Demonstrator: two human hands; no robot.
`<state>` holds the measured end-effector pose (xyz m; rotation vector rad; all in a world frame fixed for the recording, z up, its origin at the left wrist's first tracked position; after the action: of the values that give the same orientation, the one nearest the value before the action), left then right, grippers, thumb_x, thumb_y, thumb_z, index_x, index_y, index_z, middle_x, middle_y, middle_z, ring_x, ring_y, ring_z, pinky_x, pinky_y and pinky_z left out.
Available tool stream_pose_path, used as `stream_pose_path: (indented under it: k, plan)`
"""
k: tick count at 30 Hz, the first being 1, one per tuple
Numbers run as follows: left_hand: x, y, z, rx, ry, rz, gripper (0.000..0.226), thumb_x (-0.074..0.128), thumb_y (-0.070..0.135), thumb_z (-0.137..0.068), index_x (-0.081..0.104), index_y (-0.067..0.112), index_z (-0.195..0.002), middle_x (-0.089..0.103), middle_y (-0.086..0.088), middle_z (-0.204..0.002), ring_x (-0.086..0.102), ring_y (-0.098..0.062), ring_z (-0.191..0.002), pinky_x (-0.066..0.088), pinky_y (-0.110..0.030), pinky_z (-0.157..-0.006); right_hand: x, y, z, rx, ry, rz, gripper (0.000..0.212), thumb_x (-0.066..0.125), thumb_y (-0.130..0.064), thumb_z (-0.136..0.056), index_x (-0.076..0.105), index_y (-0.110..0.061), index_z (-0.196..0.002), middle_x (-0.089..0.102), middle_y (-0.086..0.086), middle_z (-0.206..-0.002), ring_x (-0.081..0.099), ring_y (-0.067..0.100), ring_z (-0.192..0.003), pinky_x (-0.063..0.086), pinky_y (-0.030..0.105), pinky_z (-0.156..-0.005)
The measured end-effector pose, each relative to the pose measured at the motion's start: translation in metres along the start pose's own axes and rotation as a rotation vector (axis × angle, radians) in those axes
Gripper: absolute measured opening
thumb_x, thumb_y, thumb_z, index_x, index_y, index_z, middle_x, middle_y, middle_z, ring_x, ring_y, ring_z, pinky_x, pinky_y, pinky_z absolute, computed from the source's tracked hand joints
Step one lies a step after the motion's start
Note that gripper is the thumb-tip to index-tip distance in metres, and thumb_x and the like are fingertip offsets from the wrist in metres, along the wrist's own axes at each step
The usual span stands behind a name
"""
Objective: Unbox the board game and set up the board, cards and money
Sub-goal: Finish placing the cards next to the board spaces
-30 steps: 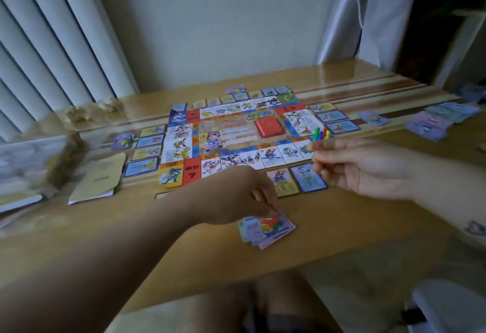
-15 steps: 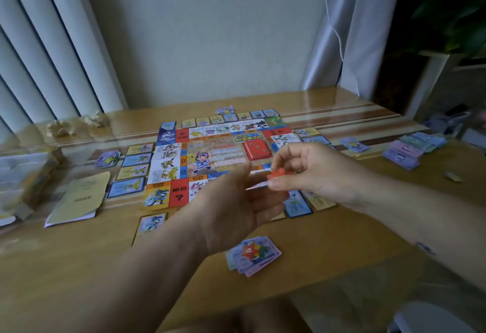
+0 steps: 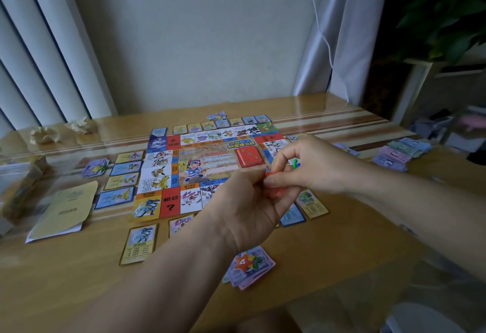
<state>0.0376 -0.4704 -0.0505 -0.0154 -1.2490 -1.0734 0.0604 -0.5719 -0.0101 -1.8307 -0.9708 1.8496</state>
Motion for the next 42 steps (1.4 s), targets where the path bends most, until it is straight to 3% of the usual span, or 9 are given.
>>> stream_pose_path:
  k: [4, 9, 17, 22, 25, 28, 33, 37, 42]
  plan:
    - [-0.001, 0.0, -0.004, 0.001, 0.014, 0.017, 0.03, 0.038, 0.01, -0.1, 0.056, -0.013, -0.108, 0.066, -0.022, -0.091, 0.065, -0.025, -0.084, 0.055, -0.041, -0.069, 0.002, 0.009, -0.005, 0.045, -0.014, -0.014, 0.013, 0.075, -0.034, -0.077, 0.069, -0.029, -0.067, 0.066, -0.015, -0.07, 0.057, -0.013, -0.069, 0.039, 0.019, -0.076]
    - [-0.004, 0.003, -0.019, 0.008, 0.015, 0.042, 0.029, 0.042, 0.009, -0.099, 0.055, -0.013, -0.113, 0.065, -0.022, -0.098, 0.065, -0.027, -0.096, 0.054, -0.044, -0.074, 0.006, 0.02, -0.013, 0.099, -0.077, -0.129, 0.012, 0.068, -0.034, -0.084, 0.073, -0.025, -0.078, 0.074, 0.004, -0.083, 0.066, 0.0, -0.077, 0.046, 0.021, -0.084]
    - [-0.005, 0.012, -0.046, -0.009, 0.052, 0.088, 0.033, 0.038, 0.015, -0.102, 0.06, -0.009, -0.1, 0.068, -0.021, -0.088, 0.066, -0.027, -0.09, 0.055, -0.043, -0.08, 0.001, 0.045, -0.03, 0.192, -0.124, -0.305, 0.023, 0.055, -0.036, -0.092, 0.074, -0.024, -0.097, 0.072, -0.001, -0.099, 0.065, 0.009, -0.094, 0.04, 0.027, -0.099]
    - [0.004, 0.027, -0.063, 0.0, 0.071, 0.09, 0.033, 0.037, 0.009, -0.101, 0.052, -0.014, -0.119, 0.064, -0.026, -0.107, 0.064, -0.032, -0.094, 0.049, -0.043, -0.089, -0.063, 0.089, -0.056, 0.306, 0.237, -0.688, 0.03, 0.042, -0.023, -0.098, 0.067, -0.018, -0.081, 0.064, -0.004, -0.072, 0.051, 0.013, -0.072, 0.042, 0.03, -0.076]
    - [0.016, 0.035, -0.076, 0.007, 0.071, 0.049, 0.03, 0.035, 0.002, -0.099, 0.052, -0.013, -0.119, 0.063, -0.024, -0.106, 0.063, -0.031, -0.094, 0.05, -0.041, -0.086, -0.102, 0.15, -0.069, 0.489, 0.484, -0.509, 0.033, 0.042, -0.014, -0.094, 0.067, -0.016, -0.073, 0.06, -0.003, -0.066, 0.044, 0.011, -0.06, 0.038, 0.025, -0.061]
    - [0.027, 0.038, -0.092, 0.007, 0.071, 0.03, 0.031, 0.031, -0.004, -0.099, 0.049, -0.013, -0.121, 0.062, -0.023, -0.106, 0.061, -0.03, -0.098, 0.048, -0.041, -0.089, -0.113, 0.196, -0.072, 0.584, 0.402, -0.321, 0.026, 0.045, -0.006, -0.094, 0.068, -0.006, -0.083, 0.049, 0.005, -0.07, 0.037, 0.012, -0.058, 0.029, 0.025, -0.056]
    - [0.032, 0.039, -0.112, 0.011, 0.049, -0.016, 0.032, 0.03, -0.004, -0.1, 0.049, -0.01, -0.125, 0.064, -0.019, -0.105, 0.062, -0.027, -0.094, 0.047, -0.042, -0.088, -0.11, 0.222, -0.071, 0.534, 0.284, 0.069, 0.012, 0.069, -0.013, -0.085, 0.07, -0.011, -0.096, 0.063, -0.001, -0.092, 0.058, 0.015, -0.094, 0.043, 0.026, -0.081]
    - [0.027, 0.035, -0.12, 0.016, 0.041, -0.049, 0.031, 0.033, -0.004, -0.099, 0.05, -0.008, -0.125, 0.066, -0.018, -0.102, 0.063, -0.026, -0.092, 0.046, -0.042, -0.085, -0.103, 0.235, -0.077, 0.502, 0.335, 0.205, 0.011, 0.076, -0.016, -0.079, 0.066, -0.016, -0.083, 0.068, 0.005, -0.092, 0.062, 0.019, -0.09, 0.049, 0.033, -0.082]
    - [0.017, 0.038, -0.123, 0.047, 0.053, -0.061, 0.028, 0.039, -0.004, -0.097, 0.052, -0.007, -0.122, 0.069, -0.018, -0.095, 0.065, -0.025, -0.088, 0.048, -0.038, -0.084, -0.114, 0.23, -0.075, 0.469, 0.459, 0.304, 0.016, 0.066, -0.031, -0.087, 0.07, -0.019, -0.097, 0.069, 0.002, -0.105, 0.06, 0.019, -0.098, 0.047, 0.037, -0.09]
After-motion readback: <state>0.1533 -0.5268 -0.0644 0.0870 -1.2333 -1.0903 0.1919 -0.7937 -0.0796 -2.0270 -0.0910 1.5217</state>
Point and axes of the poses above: each hand's wrist, its own z-axis away from the middle knuckle, its own x-axis out of the palm, y = z × x, the point moved 5 cm from there along -z, towards the middle knuckle
